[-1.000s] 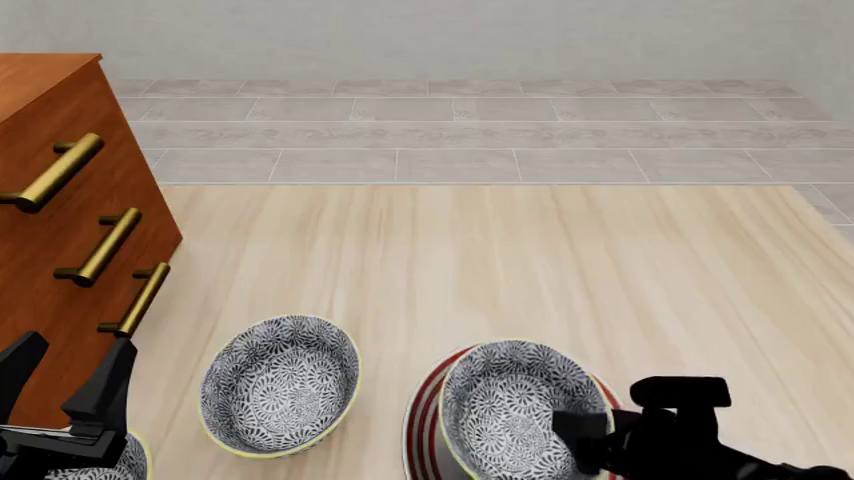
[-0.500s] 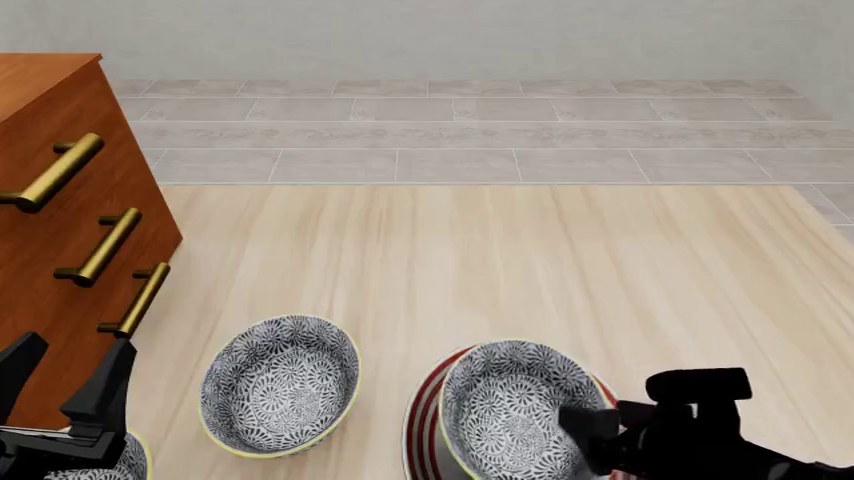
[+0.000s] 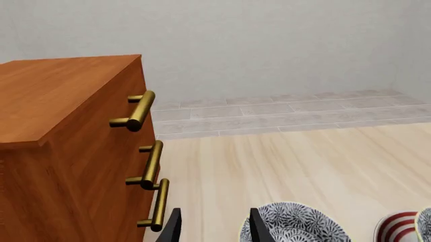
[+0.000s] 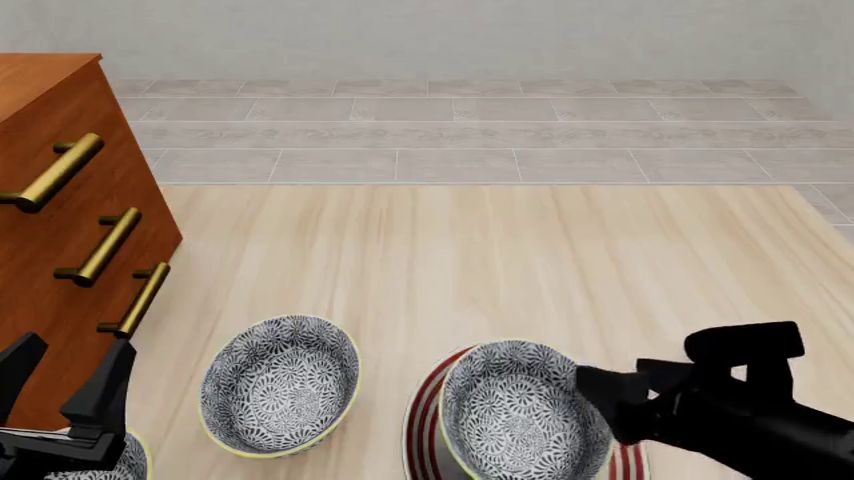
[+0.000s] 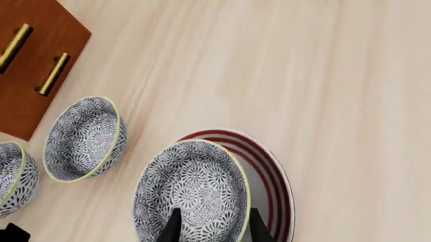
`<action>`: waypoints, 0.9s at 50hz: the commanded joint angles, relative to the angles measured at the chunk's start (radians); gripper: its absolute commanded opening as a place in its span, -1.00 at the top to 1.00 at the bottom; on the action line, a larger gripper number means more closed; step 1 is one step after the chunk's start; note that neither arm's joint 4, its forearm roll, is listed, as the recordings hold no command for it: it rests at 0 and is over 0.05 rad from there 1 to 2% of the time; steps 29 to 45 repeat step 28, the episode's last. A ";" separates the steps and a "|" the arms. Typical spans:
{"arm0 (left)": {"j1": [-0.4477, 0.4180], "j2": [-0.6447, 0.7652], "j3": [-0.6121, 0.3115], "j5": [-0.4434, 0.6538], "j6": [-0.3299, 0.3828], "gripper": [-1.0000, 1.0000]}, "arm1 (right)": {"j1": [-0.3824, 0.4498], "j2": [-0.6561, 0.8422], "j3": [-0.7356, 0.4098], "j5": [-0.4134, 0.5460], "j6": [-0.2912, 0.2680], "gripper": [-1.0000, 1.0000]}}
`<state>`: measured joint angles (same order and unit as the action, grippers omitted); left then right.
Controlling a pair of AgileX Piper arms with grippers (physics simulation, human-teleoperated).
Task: Pick up the bowl and put it in the front on the plate.
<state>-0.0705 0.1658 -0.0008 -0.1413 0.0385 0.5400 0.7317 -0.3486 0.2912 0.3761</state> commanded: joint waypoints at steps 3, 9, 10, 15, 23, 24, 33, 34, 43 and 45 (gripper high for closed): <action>-0.001 -0.003 0.000 0.003 0.001 -1.00 | -0.013 -0.052 -0.082 0.111 -0.032 -1.00; -0.001 -0.002 0.000 0.002 0.001 -1.00 | -0.007 -0.074 -0.125 0.161 -0.032 -1.00; -0.002 0.000 0.000 0.001 0.001 -1.00 | -0.004 -0.078 -0.134 0.171 -0.035 -1.00; -0.002 -0.003 0.000 0.003 0.001 -1.00 | -0.001 -0.084 -0.171 0.201 -0.042 -1.00; -0.001 0.009 0.000 -0.007 0.003 -1.00 | 0.003 -0.099 -0.245 0.258 -0.067 -1.00; -0.001 0.011 0.000 -0.008 0.003 -1.00 | 0.001 -0.101 -0.261 0.270 -0.078 -1.00; -0.001 0.012 0.000 -0.009 0.006 -1.00 | 0.001 -0.112 -0.314 0.310 -0.088 -1.00; -0.001 0.012 0.000 -0.009 0.006 -1.00 | 0.001 -0.112 -0.314 0.310 -0.088 -1.00; -0.001 0.012 0.000 -0.009 0.006 -1.00 | 0.001 -0.112 -0.314 0.310 -0.088 -1.00; -0.001 0.012 0.000 -0.009 0.006 -1.00 | 0.001 -0.112 -0.314 0.310 -0.088 -1.00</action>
